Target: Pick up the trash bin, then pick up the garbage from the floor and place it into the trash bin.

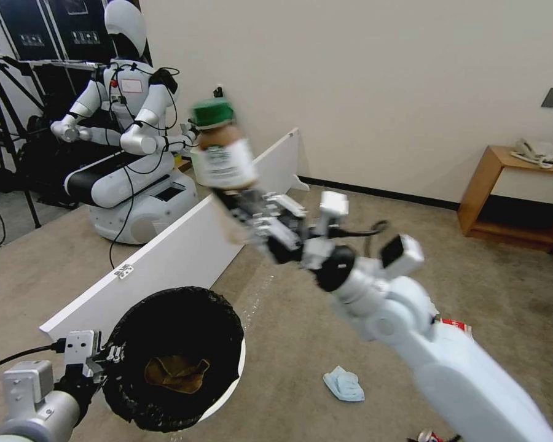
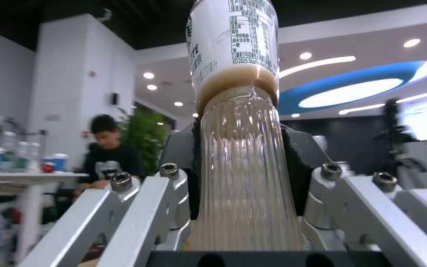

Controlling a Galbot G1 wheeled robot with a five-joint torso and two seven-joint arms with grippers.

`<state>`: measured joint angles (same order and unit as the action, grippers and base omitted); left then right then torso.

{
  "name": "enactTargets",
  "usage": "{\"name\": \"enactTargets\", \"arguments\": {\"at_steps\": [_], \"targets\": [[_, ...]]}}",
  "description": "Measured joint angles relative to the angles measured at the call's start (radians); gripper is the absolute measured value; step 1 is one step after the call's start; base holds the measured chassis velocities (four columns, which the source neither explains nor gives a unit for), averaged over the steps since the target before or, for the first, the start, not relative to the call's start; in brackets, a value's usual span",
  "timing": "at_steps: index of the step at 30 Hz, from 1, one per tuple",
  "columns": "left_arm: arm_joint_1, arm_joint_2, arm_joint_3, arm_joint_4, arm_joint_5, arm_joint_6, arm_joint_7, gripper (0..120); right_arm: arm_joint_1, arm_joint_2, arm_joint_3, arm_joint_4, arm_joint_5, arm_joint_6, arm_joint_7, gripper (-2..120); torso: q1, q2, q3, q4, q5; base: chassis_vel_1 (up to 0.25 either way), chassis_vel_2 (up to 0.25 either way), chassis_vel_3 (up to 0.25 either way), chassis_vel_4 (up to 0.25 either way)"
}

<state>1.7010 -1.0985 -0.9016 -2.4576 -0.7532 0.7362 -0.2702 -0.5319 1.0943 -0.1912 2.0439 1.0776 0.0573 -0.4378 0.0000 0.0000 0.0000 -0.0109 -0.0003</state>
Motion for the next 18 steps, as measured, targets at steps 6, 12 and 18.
{"name": "enactTargets", "arguments": {"at_steps": [6, 12, 18], "targets": [[0.026, -0.008, -0.02, -0.014, -0.001, 0.0, 0.003, 3, 0.034, 0.064, -0.133, -0.045, -0.013, 0.01, -0.009, 30, 0.0, 0.0, 0.0, -0.0001, 0.0001, 0.0, 0.0, 0.0, 0.0], [0.04, -0.016, -0.021, -0.02, 0.001, 0.0, 0.005, 3, 0.027, 0.082, -0.213, -0.095, -0.045, 0.022, -0.012, 30, 0.0, 0.0, 0.0, 0.0002, 0.0001, 0.0, 0.0, 0.0, 0.0], [0.053, -0.019, -0.018, -0.027, 0.001, 0.0, 0.005, 3, -0.016, 0.019, -0.231, -0.135, -0.102, 0.035, -0.028, 30, 0.0, 0.0, 0.0, -0.0003, 0.0003, 0.0, 0.0, 0.0, 0.0]]}}
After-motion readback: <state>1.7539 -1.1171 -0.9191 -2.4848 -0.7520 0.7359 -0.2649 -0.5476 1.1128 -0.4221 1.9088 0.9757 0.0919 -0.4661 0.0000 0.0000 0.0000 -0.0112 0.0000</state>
